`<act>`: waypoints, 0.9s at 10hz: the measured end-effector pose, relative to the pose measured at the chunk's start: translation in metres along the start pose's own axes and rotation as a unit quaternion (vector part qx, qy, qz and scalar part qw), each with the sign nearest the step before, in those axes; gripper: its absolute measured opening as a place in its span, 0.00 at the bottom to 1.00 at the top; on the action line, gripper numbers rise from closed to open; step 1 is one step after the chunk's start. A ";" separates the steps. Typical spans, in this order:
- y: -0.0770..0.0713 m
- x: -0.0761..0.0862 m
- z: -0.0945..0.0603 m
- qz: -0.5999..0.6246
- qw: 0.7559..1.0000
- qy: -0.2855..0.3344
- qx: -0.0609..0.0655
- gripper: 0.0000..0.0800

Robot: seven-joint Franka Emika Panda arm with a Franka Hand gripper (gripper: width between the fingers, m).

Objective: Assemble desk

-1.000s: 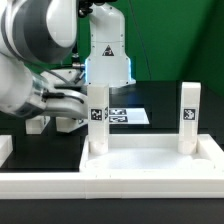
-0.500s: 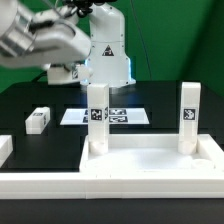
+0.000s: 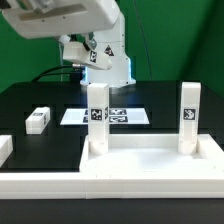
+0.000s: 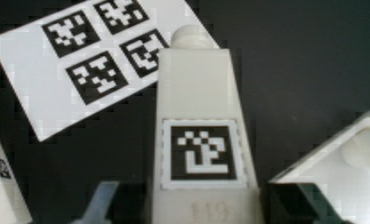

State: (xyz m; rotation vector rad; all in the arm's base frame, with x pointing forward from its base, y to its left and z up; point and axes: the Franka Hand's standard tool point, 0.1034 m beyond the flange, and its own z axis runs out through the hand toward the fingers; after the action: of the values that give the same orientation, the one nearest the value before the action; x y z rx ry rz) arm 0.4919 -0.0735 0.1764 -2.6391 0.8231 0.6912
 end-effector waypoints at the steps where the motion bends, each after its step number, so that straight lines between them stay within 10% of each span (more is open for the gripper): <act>1: -0.022 -0.003 0.019 0.031 0.998 0.049 -0.020 0.36; 4: -0.083 -0.005 0.012 0.005 0.993 0.113 -0.043 0.36; 6: -0.087 -0.007 0.019 -0.004 0.985 0.171 -0.025 0.36; 9: -0.110 0.019 -0.011 -0.057 0.955 0.288 -0.033 0.36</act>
Offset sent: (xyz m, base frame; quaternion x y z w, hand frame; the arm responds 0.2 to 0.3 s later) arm 0.0673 0.0058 0.0293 -0.0782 0.1050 -0.0202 0.9912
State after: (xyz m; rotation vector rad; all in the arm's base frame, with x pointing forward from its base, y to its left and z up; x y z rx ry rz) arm 0.5744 0.0006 0.1898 -2.9581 0.7816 -0.1025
